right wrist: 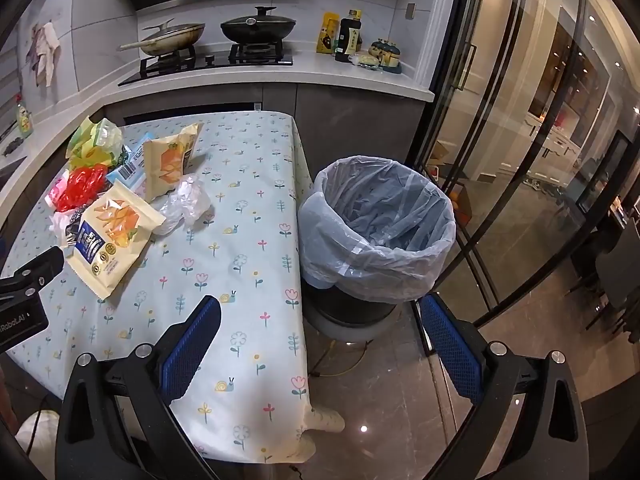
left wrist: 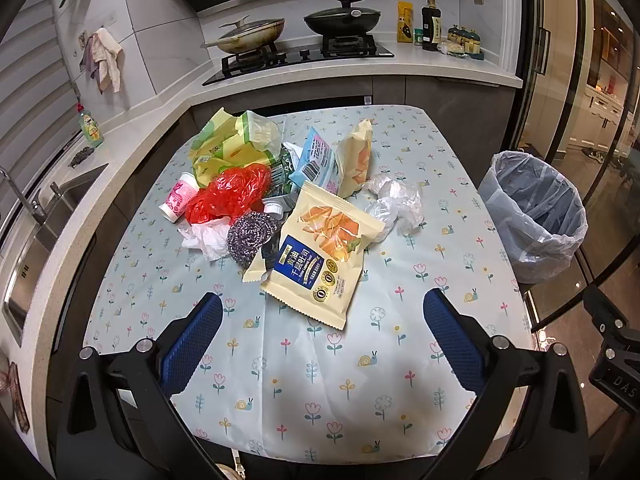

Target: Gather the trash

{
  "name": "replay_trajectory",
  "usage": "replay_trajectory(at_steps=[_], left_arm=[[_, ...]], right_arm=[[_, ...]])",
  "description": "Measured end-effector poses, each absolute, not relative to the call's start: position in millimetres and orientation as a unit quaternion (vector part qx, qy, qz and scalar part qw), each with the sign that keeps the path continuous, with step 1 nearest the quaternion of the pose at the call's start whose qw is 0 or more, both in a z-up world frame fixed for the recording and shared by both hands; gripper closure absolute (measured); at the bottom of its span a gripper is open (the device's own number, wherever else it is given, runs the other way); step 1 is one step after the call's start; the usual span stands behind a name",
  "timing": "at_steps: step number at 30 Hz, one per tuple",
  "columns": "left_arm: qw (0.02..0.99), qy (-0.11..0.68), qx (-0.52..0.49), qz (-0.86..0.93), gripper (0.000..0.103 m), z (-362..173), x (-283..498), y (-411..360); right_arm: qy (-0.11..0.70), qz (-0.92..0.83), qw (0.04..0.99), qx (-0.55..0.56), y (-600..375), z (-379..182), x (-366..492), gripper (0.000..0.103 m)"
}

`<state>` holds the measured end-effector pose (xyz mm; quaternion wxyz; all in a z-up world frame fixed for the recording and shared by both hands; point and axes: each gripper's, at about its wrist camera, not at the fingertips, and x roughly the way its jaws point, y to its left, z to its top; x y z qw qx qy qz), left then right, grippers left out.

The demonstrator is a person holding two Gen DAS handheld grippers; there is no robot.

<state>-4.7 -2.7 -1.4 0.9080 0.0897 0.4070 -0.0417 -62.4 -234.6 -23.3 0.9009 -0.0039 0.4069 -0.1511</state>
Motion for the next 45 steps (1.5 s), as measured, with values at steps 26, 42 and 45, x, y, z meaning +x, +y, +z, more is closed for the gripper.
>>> replay_trajectory(at_steps=[26,42,45], left_arm=[[0.907,0.408,0.09,-0.046,0.007,2.4,-9.2,-5.5],[0.907,0.409,0.089,-0.047,0.007,2.8,-9.5,-6.3],[0.907,0.409,0.089,-0.047,0.007,2.9,-9.8,-6.6]], right_arm=[[0.405,-0.152,0.901,-0.005,-230.1,-19.9,-63.7,0.007],[0.405,-0.152,0.902,-0.006,-231.4,-20.8,-63.5,0.007],[0.405,-0.151,0.901,-0.004,-230.0,-20.1,-63.3,0.007]])
